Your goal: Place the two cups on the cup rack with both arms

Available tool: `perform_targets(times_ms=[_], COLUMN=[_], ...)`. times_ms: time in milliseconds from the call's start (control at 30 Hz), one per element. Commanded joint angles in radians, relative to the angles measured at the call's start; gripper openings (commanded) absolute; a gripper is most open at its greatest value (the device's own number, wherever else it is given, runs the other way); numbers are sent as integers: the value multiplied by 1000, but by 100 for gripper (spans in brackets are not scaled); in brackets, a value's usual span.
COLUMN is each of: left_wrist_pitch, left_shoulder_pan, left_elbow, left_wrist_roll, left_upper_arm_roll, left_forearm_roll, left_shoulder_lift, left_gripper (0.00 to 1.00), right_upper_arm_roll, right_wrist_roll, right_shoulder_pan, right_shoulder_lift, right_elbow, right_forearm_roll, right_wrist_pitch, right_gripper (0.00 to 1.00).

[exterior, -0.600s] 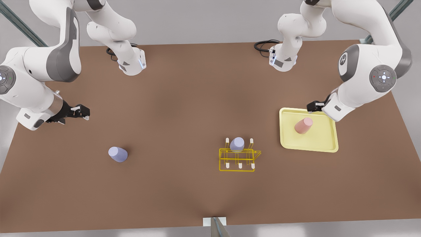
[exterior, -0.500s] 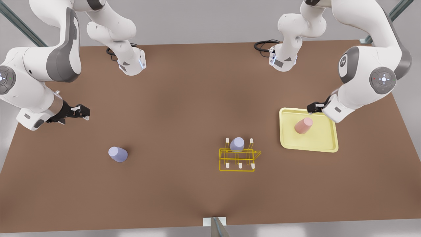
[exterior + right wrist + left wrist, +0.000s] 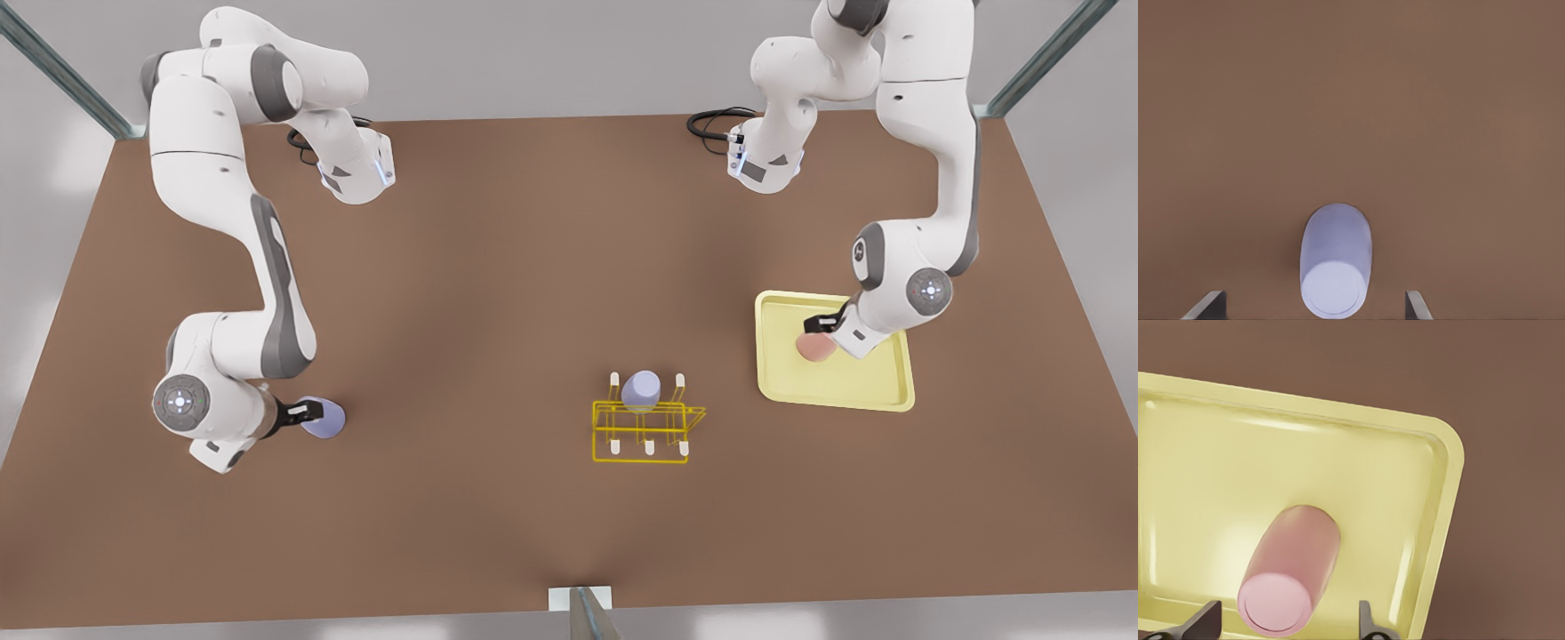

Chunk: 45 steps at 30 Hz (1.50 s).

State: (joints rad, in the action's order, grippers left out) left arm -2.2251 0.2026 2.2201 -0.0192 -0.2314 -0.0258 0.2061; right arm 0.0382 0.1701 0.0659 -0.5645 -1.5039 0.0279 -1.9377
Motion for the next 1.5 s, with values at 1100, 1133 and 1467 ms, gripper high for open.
perform_targets(times_ms=[1100, 1133, 1467], left_wrist_pitch=[-150, -150, 397], left_shoulder_pan=[-19, -19, 0], left_elbow=[32, 32, -496], left_wrist_roll=[-87, -87, 82], left_upper_arm_roll=[0, 0, 75], left_forearm_roll=[-3, -3, -3], left_shoulder_lift=[101, 101, 203], left_gripper=[81, 81, 81], right_upper_arm_roll=[-1, -1, -1], right_wrist_roll=[11, 9, 8], right_shoulder_pan=[-21, -21, -21], right_shoulder_lift=[46, 46, 32], right_elbow=[-449, -447, -449], right_forearm_roll=[-23, -25, -28], right_wrist_pitch=[-532, -537, -544], right_gripper=[100, 100, 100])
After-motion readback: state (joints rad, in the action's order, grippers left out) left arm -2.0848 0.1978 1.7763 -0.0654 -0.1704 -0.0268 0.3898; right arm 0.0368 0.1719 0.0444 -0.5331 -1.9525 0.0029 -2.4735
